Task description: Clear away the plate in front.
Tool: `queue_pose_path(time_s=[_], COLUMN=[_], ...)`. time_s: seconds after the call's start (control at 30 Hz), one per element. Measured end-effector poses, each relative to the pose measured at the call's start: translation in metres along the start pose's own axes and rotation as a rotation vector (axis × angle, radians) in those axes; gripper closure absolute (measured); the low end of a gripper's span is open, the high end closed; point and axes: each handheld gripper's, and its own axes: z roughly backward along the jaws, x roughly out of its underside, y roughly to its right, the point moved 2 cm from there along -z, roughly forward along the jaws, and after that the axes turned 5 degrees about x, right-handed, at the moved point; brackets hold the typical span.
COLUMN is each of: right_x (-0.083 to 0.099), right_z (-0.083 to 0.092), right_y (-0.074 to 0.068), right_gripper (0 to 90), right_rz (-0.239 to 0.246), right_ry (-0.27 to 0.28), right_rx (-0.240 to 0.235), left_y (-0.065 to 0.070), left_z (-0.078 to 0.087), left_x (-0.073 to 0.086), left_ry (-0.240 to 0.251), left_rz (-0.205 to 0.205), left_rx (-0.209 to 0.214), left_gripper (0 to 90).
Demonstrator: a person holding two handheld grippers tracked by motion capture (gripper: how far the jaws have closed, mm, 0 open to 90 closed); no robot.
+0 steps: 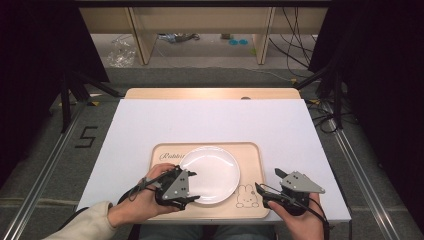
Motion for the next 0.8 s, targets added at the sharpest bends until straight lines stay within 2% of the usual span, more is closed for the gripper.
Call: queue_pose_path(time_s=[0.03, 0.13, 0.17, 0.23, 0.3, 0.4, 0.43, 0.47, 0.53, 0.57, 0.7, 0.73, 0.77, 0.8], right_x=[0.0, 0.0, 0.0, 0.0, 0.0, 0.0, 0.0, 0.0, 0.0, 0.0, 0.0, 0.0, 0.0, 0.0], right_z=[0.0, 0.001, 0.001, 0.001, 0.001, 0.001, 0.001, 0.001, 0.001, 0.001, 0.001, 0.001, 0.001, 0.002], right_y=[-0.001, 0.0, 0.0, 0.0, 0.0, 0.0, 0.001, 0.002, 0.002, 0.001, 0.001, 0.001, 0.003, 0.002], right_gripper=[22.5, 22.5, 22.5, 22.5, 22.5, 22.5, 22.5, 22.5, 22.5, 22.5, 22.5, 22.5, 22.5, 22.5], right_rz=[-0.009, -0.01, -0.012, -0.013, -0.012, -0.01, 0.0, 0.0, 0.0, -0.011, -0.012, -0.011, 0.0, -0.005], right_ry=[-0.005, -0.007, -0.002, -0.003, -0.003, -0.001, 0.007, 0.003, 0.003, -0.006, -0.002, -0.002, 0.009, 0.005], right_rx=[-0.006, -0.007, -0.005, -0.006, -0.005, -0.001, 0.006, 0.003, 0.004, -0.004, -0.001, -0.001, 0.006, 0.002], left_y=[-0.002, -0.007, -0.01, -0.013, -0.016, -0.019, -0.021, -0.02, -0.022, -0.025, -0.028, -0.029, -0.03, -0.031], left_z=[0.003, 0.013, 0.017, 0.022, 0.027, 0.035, 0.038, 0.039, 0.044, 0.049, 0.053, 0.054, 0.054, 0.056], left_x=[0.002, 0.006, 0.008, 0.013, 0.018, 0.029, 0.032, 0.036, 0.044, 0.051, 0.06, 0.061, 0.062, 0.062], left_ry=[0.015, 0.092, 0.089, 0.126, 0.135, 0.139, 0.138, 0.15, 0.153, 0.14, 0.13, 0.129, 0.149, 0.148], left_rz=[0.035, 0.092, 0.085, 0.116, 0.128, 0.16, 0.155, 0.193, 0.218, 0.229, 0.24, 0.256, 0.257, 0.256], left_rx=[-0.006, -0.058, -0.074, -0.103, -0.134, -0.158, -0.169, -0.178, -0.184, -0.199, -0.215, -0.216, -0.21, -0.218], left_gripper=[29.0, 27.1, 25.7, 25.2, 24.7, 24.4, 24.4, 24.1, 24.1, 24.2, 24.2, 24.2, 24.2, 24.2])
